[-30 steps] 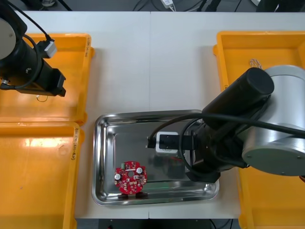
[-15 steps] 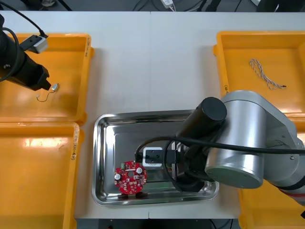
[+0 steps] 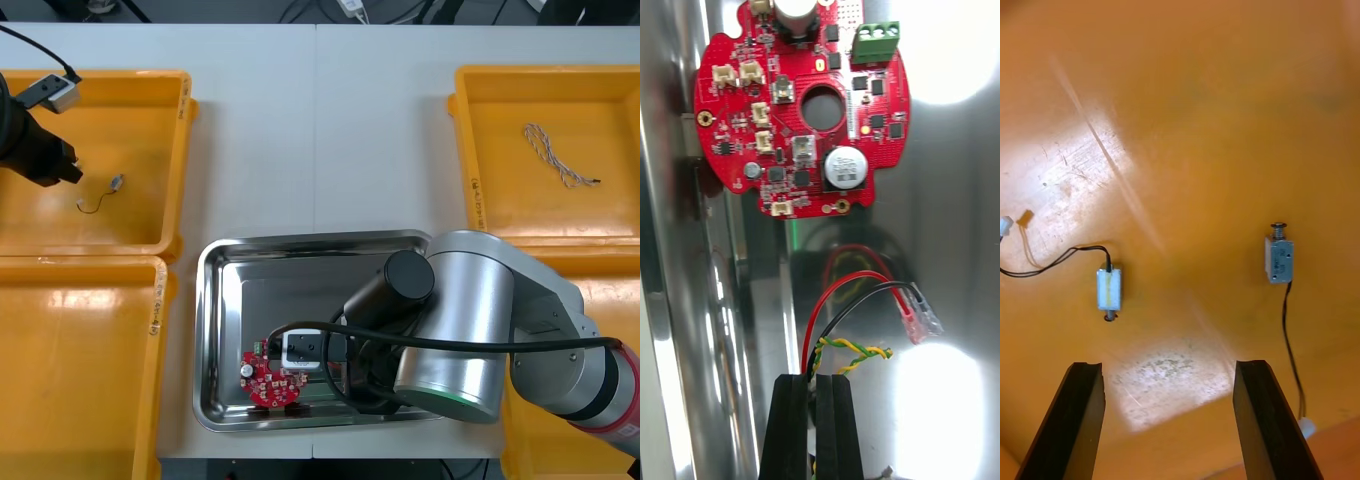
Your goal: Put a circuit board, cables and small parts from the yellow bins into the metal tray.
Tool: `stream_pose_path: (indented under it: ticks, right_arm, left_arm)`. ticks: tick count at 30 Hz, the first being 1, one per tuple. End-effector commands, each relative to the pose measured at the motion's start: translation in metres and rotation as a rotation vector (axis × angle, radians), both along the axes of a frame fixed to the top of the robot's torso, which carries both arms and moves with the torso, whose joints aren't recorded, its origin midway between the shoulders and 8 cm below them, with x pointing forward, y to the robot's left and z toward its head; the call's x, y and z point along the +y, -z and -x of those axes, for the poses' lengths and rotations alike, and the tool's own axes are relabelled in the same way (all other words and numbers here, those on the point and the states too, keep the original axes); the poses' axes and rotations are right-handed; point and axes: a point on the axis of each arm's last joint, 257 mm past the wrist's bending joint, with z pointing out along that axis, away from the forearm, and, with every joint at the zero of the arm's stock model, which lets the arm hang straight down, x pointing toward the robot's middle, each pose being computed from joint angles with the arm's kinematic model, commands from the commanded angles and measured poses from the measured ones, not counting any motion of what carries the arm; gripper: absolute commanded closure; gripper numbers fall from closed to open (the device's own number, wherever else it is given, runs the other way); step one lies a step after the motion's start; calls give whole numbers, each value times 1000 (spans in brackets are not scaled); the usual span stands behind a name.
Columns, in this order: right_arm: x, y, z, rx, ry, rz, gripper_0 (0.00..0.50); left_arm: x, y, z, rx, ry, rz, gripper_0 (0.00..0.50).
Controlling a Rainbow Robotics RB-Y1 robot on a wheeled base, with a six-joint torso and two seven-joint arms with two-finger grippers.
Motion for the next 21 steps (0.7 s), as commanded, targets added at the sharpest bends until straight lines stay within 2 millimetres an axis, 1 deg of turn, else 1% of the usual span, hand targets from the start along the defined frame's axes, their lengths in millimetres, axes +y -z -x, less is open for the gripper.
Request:
stream_pose_path:
  ticks: [1, 6, 16, 19, 20, 21]
  right_arm:
    - [-9, 15, 7, -9, -16, 16, 500]
    - [-14, 22, 3, -49, -13, 33, 500]
    - [-19, 24, 1, -50, 3, 40, 500]
    - [-19, 23, 0, -55, 6, 41, 500]
    - [-19, 23, -1, -58, 9, 42, 497]
    - [-19, 23, -1, -58, 9, 42, 482]
  left_arm:
    - [25, -50, -21, -115, 35, -46, 0]
    - [29, -46, -25, -123, 54, -55, 0]
    - [22, -32, -44, -177, 65, -47, 0]
    - [23, -30, -45, -178, 63, -49, 0]
    - [23, -29, -46, -177, 63, -48, 0]
    - [22, -28, -46, -177, 63, -45, 0]
